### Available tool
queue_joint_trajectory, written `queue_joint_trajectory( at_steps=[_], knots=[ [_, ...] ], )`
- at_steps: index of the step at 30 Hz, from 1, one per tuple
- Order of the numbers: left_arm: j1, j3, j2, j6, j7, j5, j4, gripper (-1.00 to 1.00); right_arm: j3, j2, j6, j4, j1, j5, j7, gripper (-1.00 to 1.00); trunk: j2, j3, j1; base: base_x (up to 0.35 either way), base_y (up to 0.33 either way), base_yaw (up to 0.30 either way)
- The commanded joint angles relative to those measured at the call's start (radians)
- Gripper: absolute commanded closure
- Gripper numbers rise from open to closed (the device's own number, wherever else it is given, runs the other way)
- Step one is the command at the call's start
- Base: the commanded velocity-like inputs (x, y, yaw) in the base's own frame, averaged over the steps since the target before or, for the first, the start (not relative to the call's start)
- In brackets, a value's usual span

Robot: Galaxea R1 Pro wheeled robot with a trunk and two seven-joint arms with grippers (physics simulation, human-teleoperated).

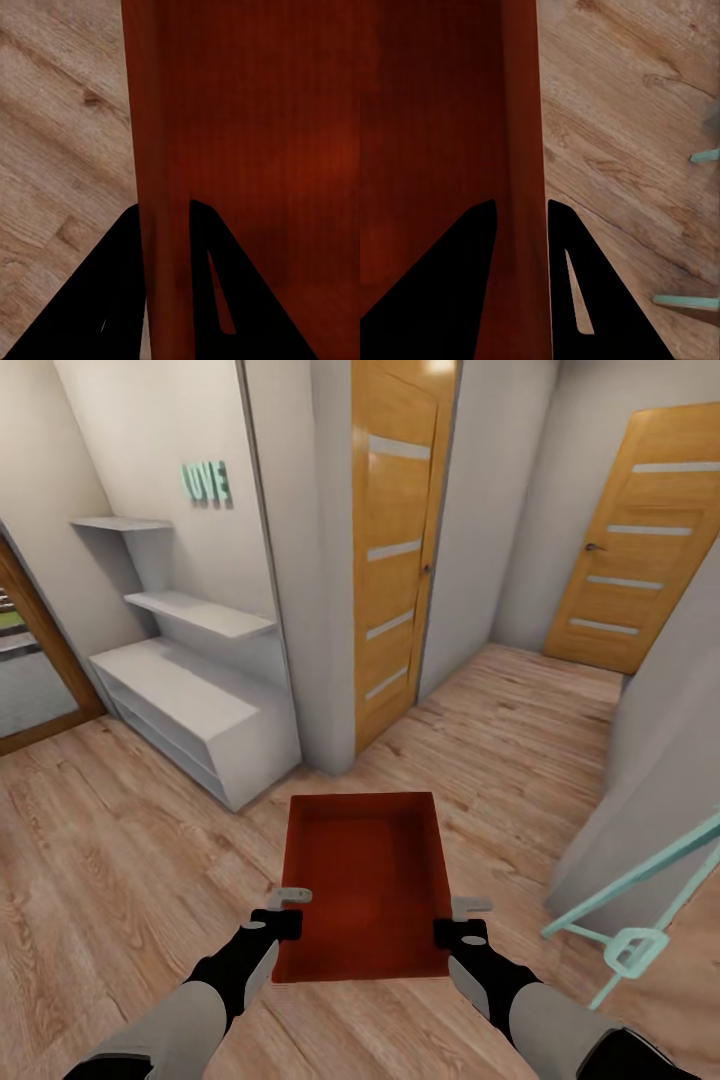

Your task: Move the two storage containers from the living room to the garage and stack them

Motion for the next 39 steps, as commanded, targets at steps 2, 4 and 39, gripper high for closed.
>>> queue_joint_trajectory(
  at_steps=[2, 4, 39],
  knots=[
    [0.001, -0.019, -0.003, 0.006, 0.008, 0.002, 0.006, 1.00, -0.009, 0.000, -0.003, -0.002, -0.002, 0.014, -0.008, 1.00, -0.001, -0.001, 0.001, 0.323, 0.000, 0.000],
    [0.001, -0.019, -0.003, 0.006, 0.008, 0.002, 0.006, 1.00, -0.009, 0.000, -0.003, -0.002, -0.002, 0.014, -0.008, 1.00, -0.001, -0.001, 0.001, 0.323, 0.000, 0.000],
    [0.001, -0.019, -0.003, 0.006, 0.008, 0.002, 0.006, 1.00, -0.010, 0.000, -0.003, -0.001, -0.002, 0.014, -0.009, 1.00, -0.001, -0.001, 0.001, 0.323, 0.000, -0.161]
  ],
)
